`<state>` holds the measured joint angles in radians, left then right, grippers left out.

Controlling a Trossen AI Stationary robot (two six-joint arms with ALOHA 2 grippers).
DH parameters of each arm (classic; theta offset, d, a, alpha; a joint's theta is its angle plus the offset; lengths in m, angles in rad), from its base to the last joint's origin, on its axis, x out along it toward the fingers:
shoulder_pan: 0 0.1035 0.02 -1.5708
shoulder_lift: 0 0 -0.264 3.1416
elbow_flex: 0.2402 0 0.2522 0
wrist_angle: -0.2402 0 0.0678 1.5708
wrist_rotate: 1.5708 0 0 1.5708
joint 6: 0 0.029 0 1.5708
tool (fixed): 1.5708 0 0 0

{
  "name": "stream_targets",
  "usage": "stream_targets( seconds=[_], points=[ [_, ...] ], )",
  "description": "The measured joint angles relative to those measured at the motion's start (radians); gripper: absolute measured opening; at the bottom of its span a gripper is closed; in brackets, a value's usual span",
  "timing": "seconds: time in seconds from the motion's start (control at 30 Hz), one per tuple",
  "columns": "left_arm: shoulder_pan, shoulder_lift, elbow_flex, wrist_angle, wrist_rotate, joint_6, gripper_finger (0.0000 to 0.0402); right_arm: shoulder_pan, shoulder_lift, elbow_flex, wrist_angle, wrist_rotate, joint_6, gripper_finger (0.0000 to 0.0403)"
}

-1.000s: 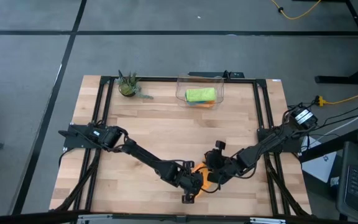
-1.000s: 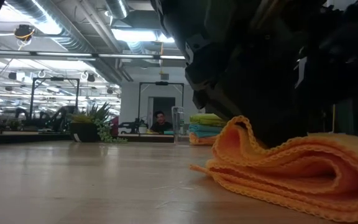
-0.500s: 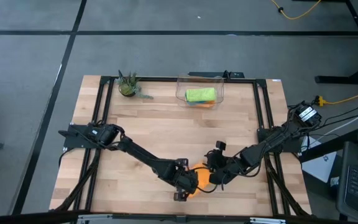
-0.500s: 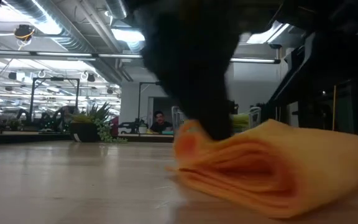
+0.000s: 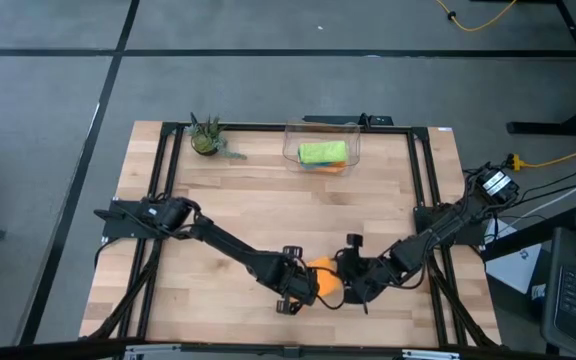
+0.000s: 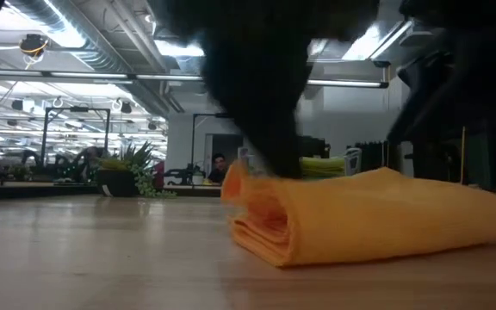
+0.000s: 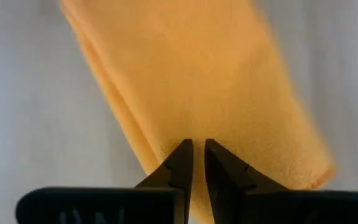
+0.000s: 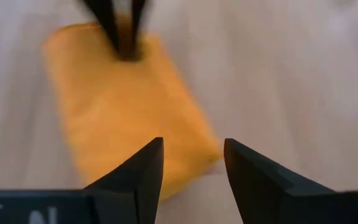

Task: Fold microfiber towels
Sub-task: Fold the orange towel on the table

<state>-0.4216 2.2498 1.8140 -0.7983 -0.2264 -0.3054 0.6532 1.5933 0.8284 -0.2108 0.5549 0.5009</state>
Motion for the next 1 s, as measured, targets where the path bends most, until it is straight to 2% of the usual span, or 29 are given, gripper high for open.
stream_targets(
  seconds=[0.07, 0.17, 0.27, 0.4, 0.53, 0.67, 0.8, 1.0],
  points=[
    [0.001, -0.014, 0.046, -0.027, -0.011, -0.001, 0.0033, -0.016, 0.0, 0.0, -0.021, 0.045, 0.01, 0.0172],
    [-0.006, -0.026, 0.115, -0.096, -0.041, -0.009, 0.0033, -0.058, 0.0, 0.0, -0.065, 0.047, 0.007, 0.0172],
    [-0.015, -0.026, 0.15, -0.096, 0.025, -0.051, 0.0033, -0.098, 0.0, 0.0, -0.099, 0.036, -0.008, 0.0172],
    [-0.029, -0.007, 0.128, 0.055, 0.187, -0.093, 0.0033, -0.158, 0.0, 0.0, -0.094, -0.039, -0.065, 0.0172],
    [-0.048, 0.003, 0.074, 0.217, 0.208, -0.12, 0.0033, -0.198, 0.012, 0.0, -0.069, -0.069, -0.136, 0.0172],
    [-0.058, 0.031, 0.05, 0.299, 0.209, -0.17, 0.0026, -0.224, 0.051, 0.0, -0.023, -0.144, -0.192, 0.0172],
    [-0.061, 0.066, 0.044, 0.263, 0.177, -0.197, 0.0011, -0.233, 0.077, 0.0, -0.002, -0.157, -0.22, 0.0172],
    [-0.057, 0.062, 0.046, 0.057, 0.127, -0.225, 0.0004, -0.23, 0.079, 0.0, 0.006, -0.293, -0.218, 0.0172]
  ],
)
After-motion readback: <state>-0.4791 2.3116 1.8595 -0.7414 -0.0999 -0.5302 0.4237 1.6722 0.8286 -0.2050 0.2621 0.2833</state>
